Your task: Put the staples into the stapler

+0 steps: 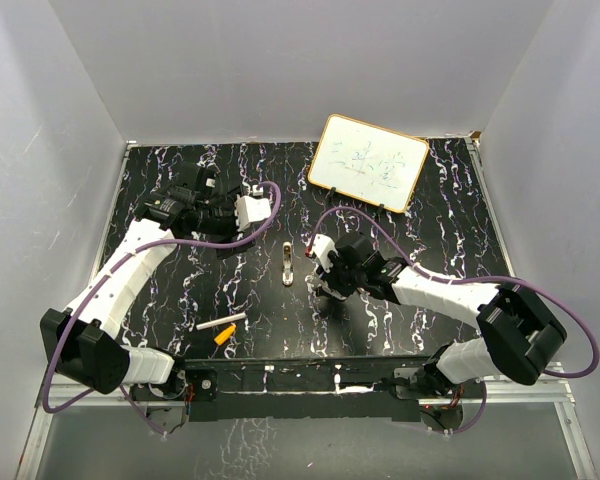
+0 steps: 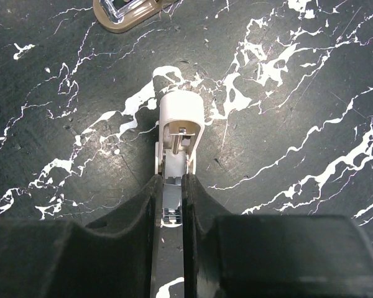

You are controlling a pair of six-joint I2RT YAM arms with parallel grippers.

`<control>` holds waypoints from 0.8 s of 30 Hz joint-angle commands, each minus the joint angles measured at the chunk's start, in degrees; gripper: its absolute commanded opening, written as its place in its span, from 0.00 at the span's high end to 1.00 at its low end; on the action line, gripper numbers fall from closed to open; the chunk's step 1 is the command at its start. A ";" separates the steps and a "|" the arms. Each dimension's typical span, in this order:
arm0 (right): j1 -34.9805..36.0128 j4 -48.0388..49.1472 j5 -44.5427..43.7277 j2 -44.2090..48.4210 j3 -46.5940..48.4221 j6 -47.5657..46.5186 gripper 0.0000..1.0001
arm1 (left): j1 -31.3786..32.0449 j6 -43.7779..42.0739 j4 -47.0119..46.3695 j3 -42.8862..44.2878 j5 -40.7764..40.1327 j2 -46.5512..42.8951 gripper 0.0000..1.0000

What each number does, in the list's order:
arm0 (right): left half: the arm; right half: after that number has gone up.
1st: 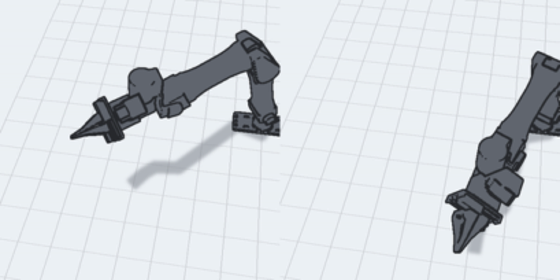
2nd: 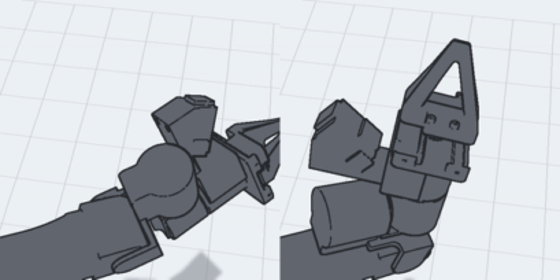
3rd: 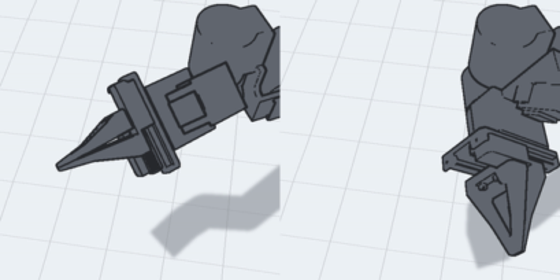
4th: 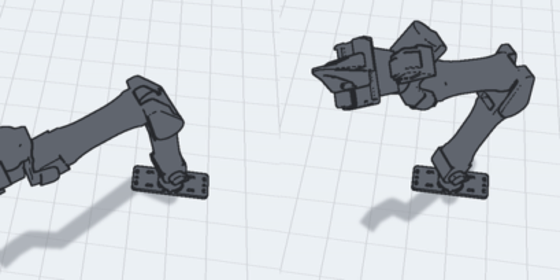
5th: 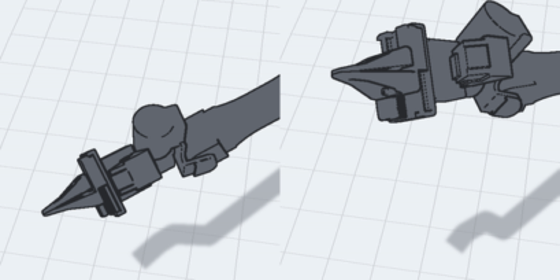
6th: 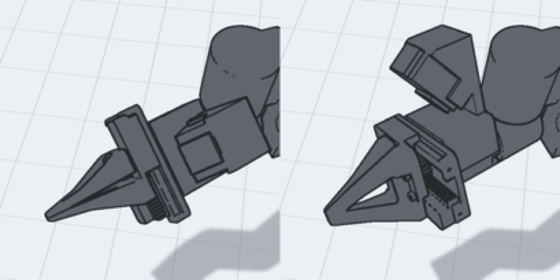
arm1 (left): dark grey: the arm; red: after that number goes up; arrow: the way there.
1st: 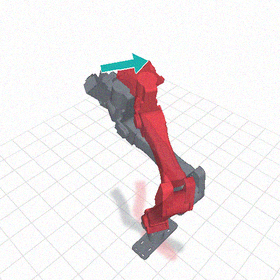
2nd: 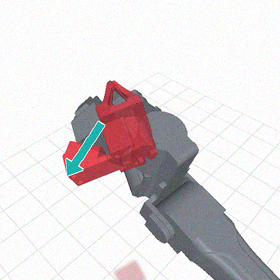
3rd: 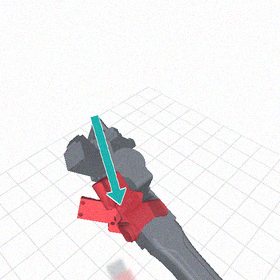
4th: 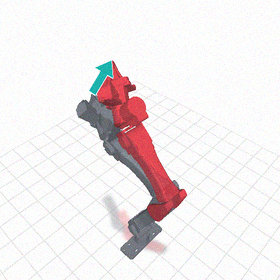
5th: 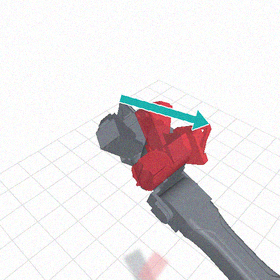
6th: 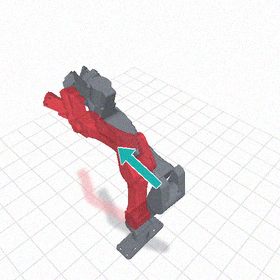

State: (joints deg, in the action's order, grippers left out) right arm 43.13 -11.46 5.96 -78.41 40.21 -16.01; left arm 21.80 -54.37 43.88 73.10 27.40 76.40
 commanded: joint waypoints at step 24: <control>0.15 1.85 1.37 1.85 0.40 -1.73 0.91 | -0.36 -0.69 1.41 -0.11 0.38 -1.47 0.24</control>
State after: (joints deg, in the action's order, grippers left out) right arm 43.13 -11.60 6.42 -79.22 40.21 -16.82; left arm 21.80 -54.46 43.94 73.10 27.38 76.40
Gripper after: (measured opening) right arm 0.182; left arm 0.763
